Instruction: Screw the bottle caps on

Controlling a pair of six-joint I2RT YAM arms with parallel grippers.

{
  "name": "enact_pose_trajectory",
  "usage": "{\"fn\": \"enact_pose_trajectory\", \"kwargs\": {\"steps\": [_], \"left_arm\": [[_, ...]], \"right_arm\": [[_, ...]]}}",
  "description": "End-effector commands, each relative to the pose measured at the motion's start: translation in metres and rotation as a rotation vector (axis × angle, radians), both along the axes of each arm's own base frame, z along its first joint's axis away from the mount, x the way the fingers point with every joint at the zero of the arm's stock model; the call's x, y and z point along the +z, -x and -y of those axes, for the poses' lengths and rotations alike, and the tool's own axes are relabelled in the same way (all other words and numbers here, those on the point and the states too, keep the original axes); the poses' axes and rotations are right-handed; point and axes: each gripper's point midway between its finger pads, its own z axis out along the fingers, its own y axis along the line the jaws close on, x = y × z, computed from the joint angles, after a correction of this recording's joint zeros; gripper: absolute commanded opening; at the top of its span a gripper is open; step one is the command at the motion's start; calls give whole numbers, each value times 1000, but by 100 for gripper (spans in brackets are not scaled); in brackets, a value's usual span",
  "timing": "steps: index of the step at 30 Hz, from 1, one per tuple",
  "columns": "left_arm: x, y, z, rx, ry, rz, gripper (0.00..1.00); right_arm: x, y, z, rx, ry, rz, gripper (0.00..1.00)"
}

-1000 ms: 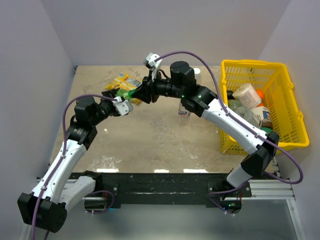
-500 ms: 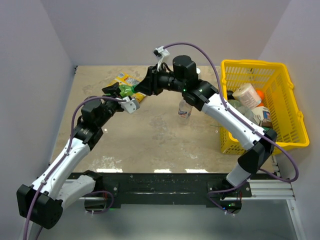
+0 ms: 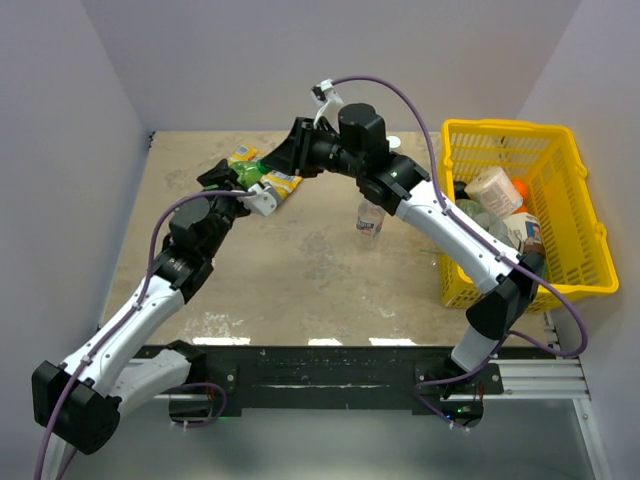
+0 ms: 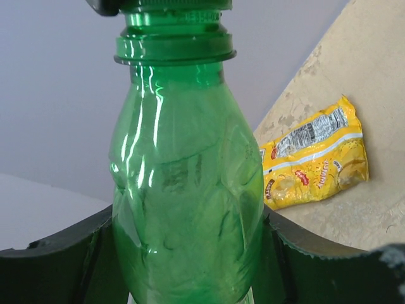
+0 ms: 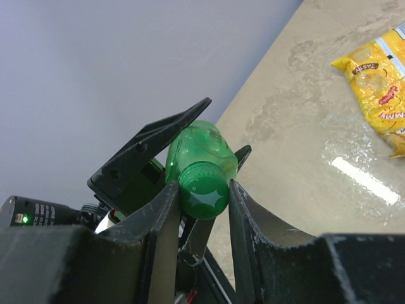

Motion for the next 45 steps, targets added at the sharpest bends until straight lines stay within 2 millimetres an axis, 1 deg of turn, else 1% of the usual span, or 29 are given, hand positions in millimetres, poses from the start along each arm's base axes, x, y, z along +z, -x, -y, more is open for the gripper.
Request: {"fn": "enact_pose_trajectory", "kwargs": {"steps": [1, 5, 7, 8, 9, 11, 12, 14, 15, 16, 22, 26, 27, 28, 30, 31, 32, 33, 34, 35, 36, 38, 39, 40, 41, 42, 43, 44, 45], "left_arm": [[56, 28, 50, -229, 135, 164, 0], [45, 28, 45, -202, 169, 120, 0], [46, 26, 39, -171, 224, 101, 0], [39, 26, 40, -175, 265, 45, 0], [44, 30, 49, -239, 283, 21, 0], [33, 33, 51, -280, 336, -91, 0], [36, 40, 62, -363, 351, -127, 0], [27, 49, 71, -439, 383, -236, 0], [32, 50, 74, -461, 400, -245, 0], [27, 54, 76, -477, 407, -285, 0], [34, 49, 77, -466, 457, -266, 0], [32, 47, 80, -472, 450, -290, 0], [21, 47, 80, -462, 445, -335, 0], [17, 48, 79, -458, 440, -350, 0], [9, 48, 76, -440, 438, -369, 0], [4, 48, 74, -429, 433, -386, 0], [-1, 49, 73, -430, 430, -404, 0], [-5, 50, 71, -426, 428, -418, 0], [-14, 52, 71, -427, 424, -456, 0], [-19, 55, 71, -444, 422, -477, 0], [-22, 58, 73, -455, 424, -491, 0], [-27, 62, 76, -484, 429, -507, 0], [-28, 65, 78, -501, 428, -510, 0], [-28, 66, 79, -520, 412, -498, 0], [-29, 71, 83, -558, 402, -504, 0], [-28, 73, 85, -579, 393, -500, 0], [-29, 75, 87, -602, 361, -497, 0], [-25, 79, 91, -648, 342, -498, 0], [-30, 83, 92, -667, 306, -516, 0]], "right_arm": [[-19, -38, 2, -144, 13, 9, 0], [-16, -36, 3, -126, 20, 50, 0], [-6, -32, 1, -80, 12, 111, 0], [-3, -29, -1, -57, 11, 134, 0], [2, -21, -4, -2, 3, 160, 0], [9, -16, -4, 38, 10, 231, 0], [10, -12, -3, 51, 12, 239, 0], [5, -10, -1, 60, 32, 250, 0], [3, -8, 0, 63, 39, 253, 0], [1, -9, 3, 50, 46, 246, 0], [-10, -15, 11, -15, 70, 197, 0], [1, -11, 7, 17, 46, 216, 0], [6, -11, 8, 17, 41, 225, 6], [16, -9, 9, 16, 36, 236, 29], [34, -9, 18, 14, 42, 272, 54], [61, -6, 27, 17, 22, 312, 69], [79, -5, 36, 16, 5, 346, 76], [91, -13, 53, -7, 10, 363, 84], [121, -11, 65, -25, -24, 416, 87], [134, -21, 85, -62, -30, 444, 88], [146, -19, 94, -61, -44, 478, 89], [152, -26, 112, -76, -41, 519, 92], [167, -7, 114, -1, -67, 611, 92], [141, -9, 112, 55, -49, 591, 92], [136, 0, 117, 138, -55, 631, 88], [134, 28, 115, 294, -40, 765, 81], [110, 31, 115, 346, 10, 778, 80], [98, 38, 115, 395, 53, 813, 80], [79, 44, 119, 445, 132, 871, 77]]}}
